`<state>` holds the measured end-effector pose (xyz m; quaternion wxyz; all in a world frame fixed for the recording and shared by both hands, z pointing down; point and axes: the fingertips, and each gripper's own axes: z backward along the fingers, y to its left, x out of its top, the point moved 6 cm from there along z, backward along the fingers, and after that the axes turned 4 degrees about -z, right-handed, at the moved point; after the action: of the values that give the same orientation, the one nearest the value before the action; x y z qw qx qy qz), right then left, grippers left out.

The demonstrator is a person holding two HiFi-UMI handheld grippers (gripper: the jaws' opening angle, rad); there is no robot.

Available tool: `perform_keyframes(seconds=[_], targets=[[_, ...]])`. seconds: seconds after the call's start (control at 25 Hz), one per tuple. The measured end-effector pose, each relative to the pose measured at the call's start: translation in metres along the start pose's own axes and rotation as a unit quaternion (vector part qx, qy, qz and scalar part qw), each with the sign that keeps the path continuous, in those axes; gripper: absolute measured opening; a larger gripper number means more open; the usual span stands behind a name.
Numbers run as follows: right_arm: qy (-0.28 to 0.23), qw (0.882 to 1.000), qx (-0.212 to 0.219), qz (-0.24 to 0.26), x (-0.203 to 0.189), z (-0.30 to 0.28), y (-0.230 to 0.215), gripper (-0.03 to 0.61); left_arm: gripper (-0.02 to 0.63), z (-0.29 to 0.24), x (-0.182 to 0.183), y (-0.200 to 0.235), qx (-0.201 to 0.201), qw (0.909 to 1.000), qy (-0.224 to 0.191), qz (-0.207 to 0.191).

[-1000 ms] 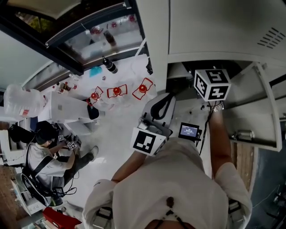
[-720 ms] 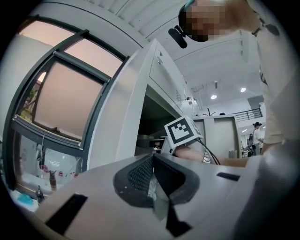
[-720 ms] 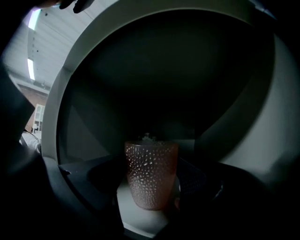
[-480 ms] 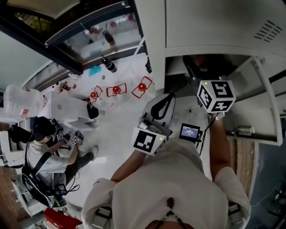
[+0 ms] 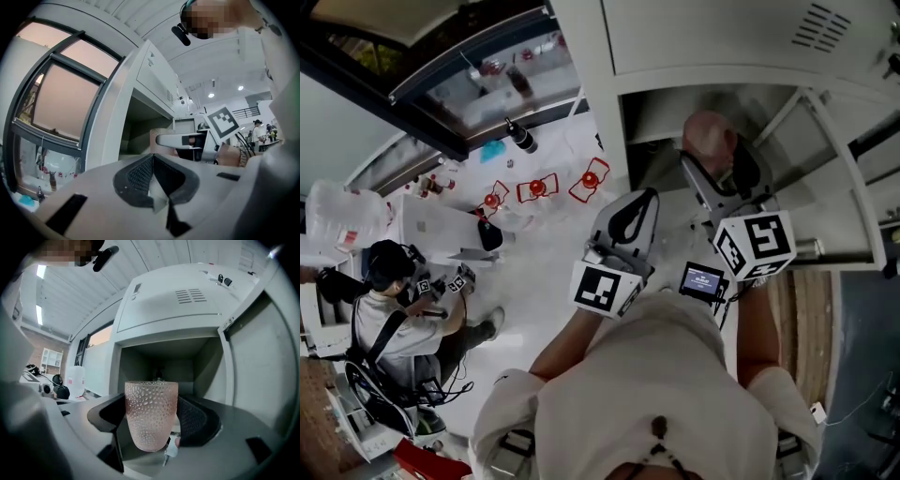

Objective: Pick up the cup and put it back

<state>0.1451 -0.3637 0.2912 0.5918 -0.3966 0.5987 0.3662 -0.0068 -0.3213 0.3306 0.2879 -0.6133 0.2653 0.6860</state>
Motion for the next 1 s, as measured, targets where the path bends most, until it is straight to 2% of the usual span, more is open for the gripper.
perform_keyframes(seconds=[0.24, 0.52, 0.76, 1.0], targets=[[-0.004, 1.000, 0.014, 0.000, -0.008, 0.044, 0.013, 0.353, 0.009, 0.014, 0.007, -0.018, 0.021, 0.9997, -0.011, -0.002], [-0.002, 0.999, 0.051, -0.003, -0.019, 0.096, 0.030, 0.353, 0.009, 0.037, 0.004, -0.043, 0.054, 0.9985, -0.007, -0.002], [0.006, 0.997, 0.073, -0.022, -0.035, 0.134, 0.042, 0.353, 0.009, 0.062, 0.001, -0.071, 0.079, 0.9969, -0.006, -0.003], [0.010, 0.996, 0.078, -0.036, -0.051, 0.168, 0.056, 0.353, 0.009, 0.078, -0.008, -0.100, 0.060, 0.9981, 0.004, -0.010]])
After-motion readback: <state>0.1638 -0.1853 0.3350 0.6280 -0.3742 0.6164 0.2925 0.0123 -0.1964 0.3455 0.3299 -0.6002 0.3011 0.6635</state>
